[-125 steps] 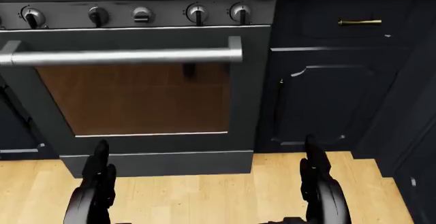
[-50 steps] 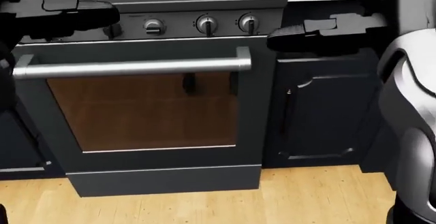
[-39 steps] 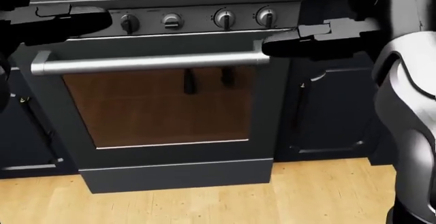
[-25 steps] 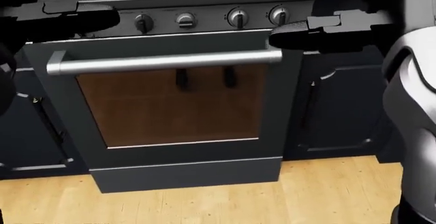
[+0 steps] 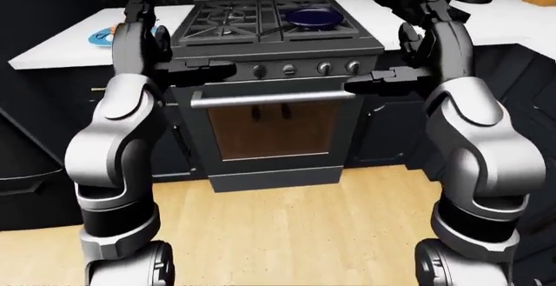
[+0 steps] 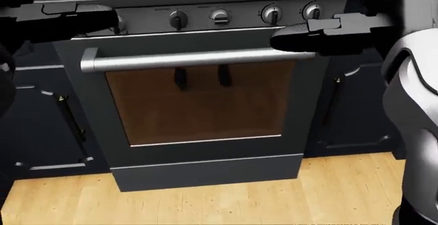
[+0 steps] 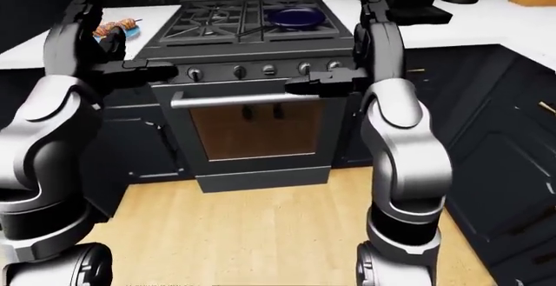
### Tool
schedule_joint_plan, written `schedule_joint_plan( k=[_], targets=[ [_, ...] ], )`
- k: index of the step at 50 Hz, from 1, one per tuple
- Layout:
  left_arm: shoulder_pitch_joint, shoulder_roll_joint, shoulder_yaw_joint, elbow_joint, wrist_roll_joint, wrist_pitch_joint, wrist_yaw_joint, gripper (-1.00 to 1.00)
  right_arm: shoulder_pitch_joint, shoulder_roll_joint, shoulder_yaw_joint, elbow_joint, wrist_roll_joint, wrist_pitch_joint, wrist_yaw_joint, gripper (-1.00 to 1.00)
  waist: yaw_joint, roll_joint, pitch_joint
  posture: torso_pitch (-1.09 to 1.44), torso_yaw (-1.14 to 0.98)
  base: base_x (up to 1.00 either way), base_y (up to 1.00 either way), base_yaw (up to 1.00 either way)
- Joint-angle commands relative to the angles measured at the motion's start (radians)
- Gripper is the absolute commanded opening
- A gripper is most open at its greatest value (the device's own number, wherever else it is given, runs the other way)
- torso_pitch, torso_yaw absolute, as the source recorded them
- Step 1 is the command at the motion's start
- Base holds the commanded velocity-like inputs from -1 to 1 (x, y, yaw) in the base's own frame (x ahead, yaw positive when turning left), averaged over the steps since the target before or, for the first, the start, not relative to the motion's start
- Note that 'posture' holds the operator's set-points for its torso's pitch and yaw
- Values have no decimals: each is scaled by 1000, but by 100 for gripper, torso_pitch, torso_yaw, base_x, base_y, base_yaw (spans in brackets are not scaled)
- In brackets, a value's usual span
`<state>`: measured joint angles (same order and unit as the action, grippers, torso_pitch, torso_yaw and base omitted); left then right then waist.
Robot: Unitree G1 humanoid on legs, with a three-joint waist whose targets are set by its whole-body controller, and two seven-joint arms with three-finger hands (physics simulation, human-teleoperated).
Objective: Pick the skewer from the plate and place it in the pan.
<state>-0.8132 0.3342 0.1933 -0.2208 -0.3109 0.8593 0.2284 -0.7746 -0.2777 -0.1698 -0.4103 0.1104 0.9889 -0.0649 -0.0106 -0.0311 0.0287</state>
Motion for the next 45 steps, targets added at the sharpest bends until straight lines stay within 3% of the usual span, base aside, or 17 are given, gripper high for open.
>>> schedule_joint_plan(
  k=[1,4,6,7,8,9,18,20,22,23,25,30,32,33,34,36,45],
  targets=[
    [-37,17,24,-41,11,-33,6,100,-35,-5,1,-37,4,-38,4,100,7,0,-21,0,0,0,34,0],
    [-34,14,24,-39,11,-35,4,100,-39,-7,2,-42,3,-32,5,100,3,43,-9,0,0,0,34,0],
    [-34,15,24,-40,11,-34,2,100,-39,-7,2,-42,2,-33,6,100,-3,111,-23,0,0,0,34,0],
    [-33,14,23,-40,12,-33,3,100,-37,-7,2,-42,2,-33,5,100,-9,129,-35,0,0,0,34,0],
    [-32,13,22,-40,12,-35,1,100,-37,-7,2,-41,1,-33,6,100,2,105,-22,0,0,0,34,0],
    [-32,13,23,-43,11,-33,1,100,-39,-7,2,-45,2,-30,6,100,-3,109,-13,0,0,0,34,0],
    [-36,16,27,-58,6,-17,4,100,-40,-5,2,-54,0,-21,7,100,-1,13,-9,0,0,0,34,0],
    [-33,15,25,-57,7,-19,4,100,-40,-6,2,-56,0,-19,7,100,1,-27,-14,0,0,0,34,0],
    [-34,16,25,-57,6,-18,3,100,-41,-6,2,-56,0,-18,7,100,-3,-9,-17,0,0,0,34,0],
    [-34,17,26,-53,7,-22,1,100,-41,-6,1,-56,0,-19,6,100,6,-24,-18,0,0,0,34,0],
    [-33,12,27,-53,5,-23,4,100,-40,-5,3,-54,0,-21,6,100,6,-20,-30,0,0,0,34,0],
    [-33,13,24,-47,8,-28,2,100,-43,-4,2,-56,3,-18,5,100,5,31,-10,0,0,0,34,0],
    [-32,10,19,-45,11,-31,2,100,-40,-5,0,-54,5,-23,7,100,-1,85,-16,0,0,0,34,0],
    [-32,9,18,-44,12,-31,2,100,-38,-6,-1,-53,7,-27,10,100,-2,136,-30,0,0,0,34,0],
    [-34,9,19,-45,12,-29,1,100,-39,-5,-1,-52,8,-28,9,100,1,106,-29,0,0,0,35,0],
    [-35,11,20,-45,13,-27,0,100,-38,-4,1,-50,9,-29,8,100,4,99,-15,0,0,0,34,0],
    [-34,9,20,-49,15,-21,-2,100,-35,-2,5,-56,9,-25,8,100,2,4,-9,0,0,0,33,0]
  ],
)
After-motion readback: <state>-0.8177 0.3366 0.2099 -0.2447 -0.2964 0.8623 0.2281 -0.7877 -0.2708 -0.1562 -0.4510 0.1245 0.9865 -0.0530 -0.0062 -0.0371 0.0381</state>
